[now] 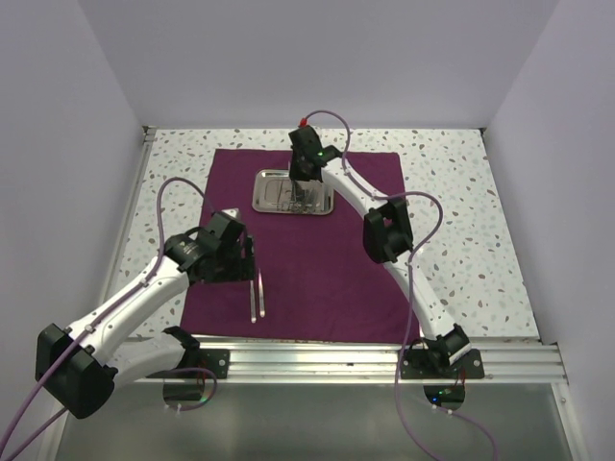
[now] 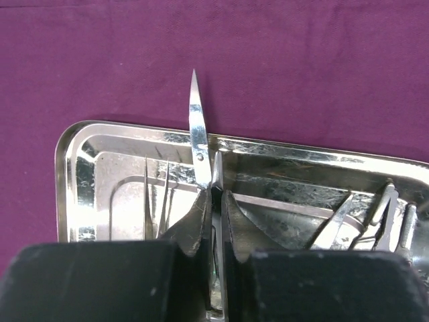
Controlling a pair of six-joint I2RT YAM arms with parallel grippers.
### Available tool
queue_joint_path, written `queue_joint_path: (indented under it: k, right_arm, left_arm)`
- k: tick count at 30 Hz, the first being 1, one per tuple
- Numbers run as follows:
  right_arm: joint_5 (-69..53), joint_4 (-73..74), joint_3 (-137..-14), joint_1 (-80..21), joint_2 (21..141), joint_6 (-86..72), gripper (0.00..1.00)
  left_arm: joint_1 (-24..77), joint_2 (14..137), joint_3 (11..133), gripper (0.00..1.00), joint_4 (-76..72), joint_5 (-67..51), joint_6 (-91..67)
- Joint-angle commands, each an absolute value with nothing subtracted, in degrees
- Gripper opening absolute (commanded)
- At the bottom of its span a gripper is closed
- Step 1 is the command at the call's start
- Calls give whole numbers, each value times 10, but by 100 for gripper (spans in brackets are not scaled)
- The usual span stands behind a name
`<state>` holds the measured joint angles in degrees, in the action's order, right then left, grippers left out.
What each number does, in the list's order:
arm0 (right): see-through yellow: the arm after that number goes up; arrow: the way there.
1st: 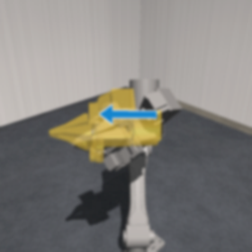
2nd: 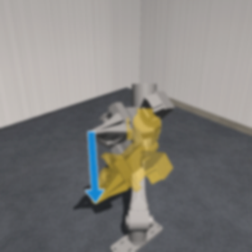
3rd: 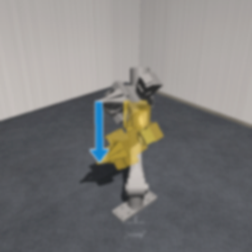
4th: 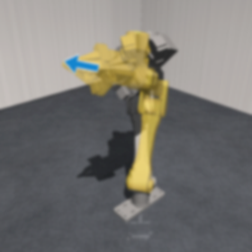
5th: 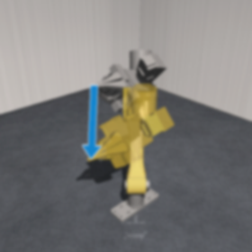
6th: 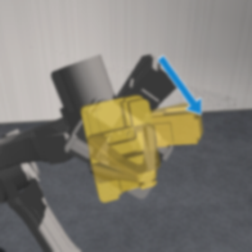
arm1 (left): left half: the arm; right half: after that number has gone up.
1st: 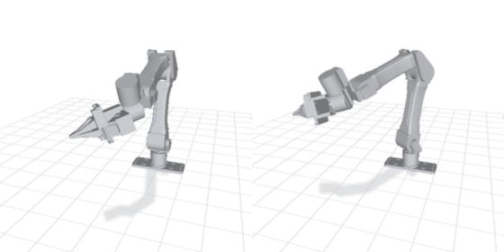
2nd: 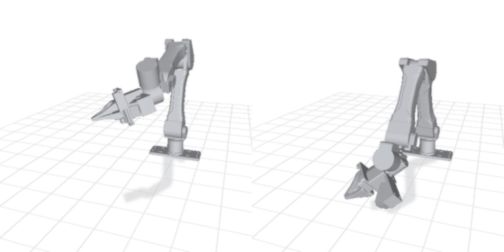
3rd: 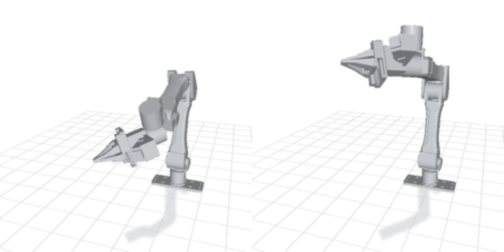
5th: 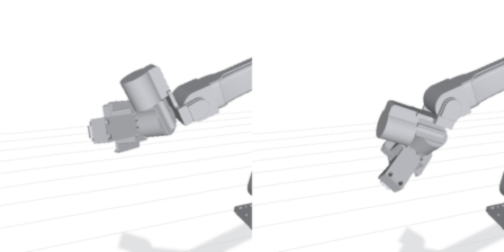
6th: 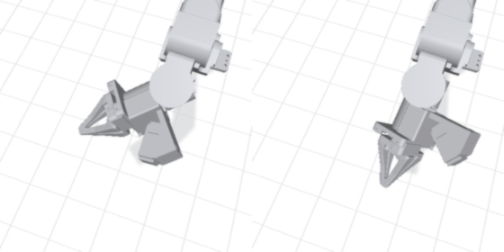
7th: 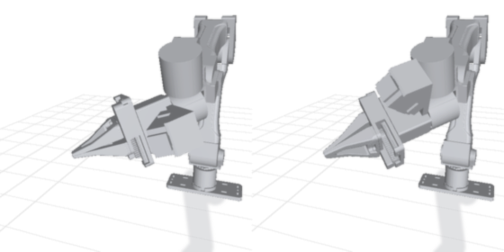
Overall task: Open and lay out the surgical kit
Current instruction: Pick up the medical item from the container.
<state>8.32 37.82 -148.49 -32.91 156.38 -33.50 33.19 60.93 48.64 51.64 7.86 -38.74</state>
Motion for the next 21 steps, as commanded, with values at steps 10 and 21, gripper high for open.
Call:
queue_joint_path:
  k: [10, 21]
  right_arm:
    - [70, 397, -1420, -316, 1538, -316, 0]
    - [66, 378, -1329, -287, 1379, -316, 0]
  left_arm:
    - [335, 599, 527, 78, 538, 107, -380]
    - [335, 636, 576, 78, 507, 127, -361]
